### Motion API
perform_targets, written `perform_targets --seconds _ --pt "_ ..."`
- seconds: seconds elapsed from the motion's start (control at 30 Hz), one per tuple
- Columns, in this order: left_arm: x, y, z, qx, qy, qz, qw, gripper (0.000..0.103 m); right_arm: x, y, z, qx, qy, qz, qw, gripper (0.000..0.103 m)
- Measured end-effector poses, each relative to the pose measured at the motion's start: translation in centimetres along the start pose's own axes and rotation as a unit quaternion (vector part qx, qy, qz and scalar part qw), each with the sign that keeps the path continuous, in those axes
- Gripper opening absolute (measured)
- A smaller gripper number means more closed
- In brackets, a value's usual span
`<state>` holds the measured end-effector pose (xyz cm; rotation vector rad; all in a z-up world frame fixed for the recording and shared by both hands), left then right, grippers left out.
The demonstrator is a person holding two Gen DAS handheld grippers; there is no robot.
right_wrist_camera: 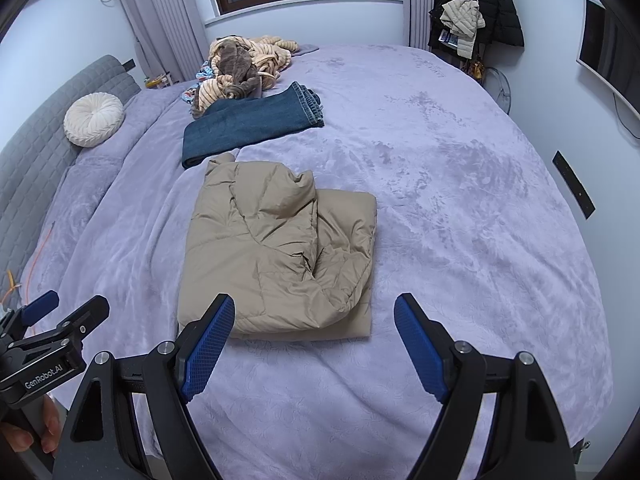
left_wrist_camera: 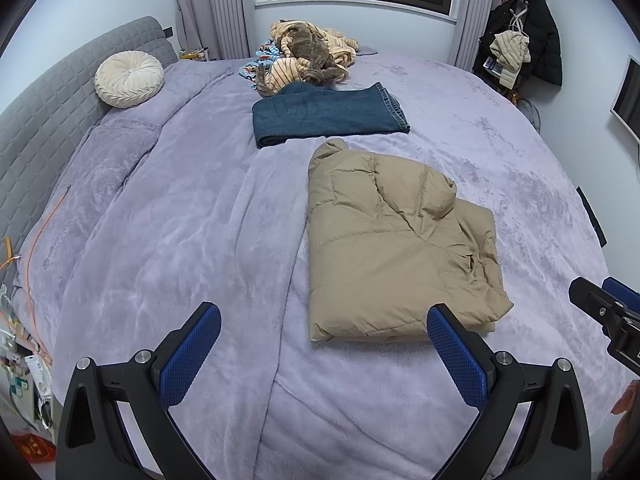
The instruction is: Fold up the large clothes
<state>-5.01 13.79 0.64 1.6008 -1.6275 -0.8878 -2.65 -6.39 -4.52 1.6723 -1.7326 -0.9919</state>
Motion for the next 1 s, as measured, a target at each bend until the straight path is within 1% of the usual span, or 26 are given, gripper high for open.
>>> perform_targets --seconds 0.47,0.6,0.83,1.0 --pt "0.1 0.0 -0.4 0.003 0.000 -0.002 1.0000 0.103 -0.1 0.0 0.1 0.000 0.000 0.000 1.000 0.084" --pt "0.2 0.1 -0.3 0.002 0.002 -0.003 1.0000 0.103 -0.7 0.4 0.0 0.000 0.001 -0.003 1.000 0.084" --pt "0.6 0.3 -0.3 0.007 0.003 -0.013 0.9999 0.103 -0.9 0.4 0.1 0.000 0.001 -0.003 1.000 0.084" --pt "0.8 0.3 -0.2 0.009 0.003 -0.011 0.9999 0.103 -1.0 0.4 0.1 0.000 0.001 -0.003 1.000 0.084"
Point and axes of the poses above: each gripper's, at about its wrist camera, not at the fingertips, and y roughly against the way its jaws point, x to its right, z to its underside, the point moved 6 cm from there along -y, roughly the way its jaws point, and after that the axes turned 1 degree about -y, right-handed, at the moved point
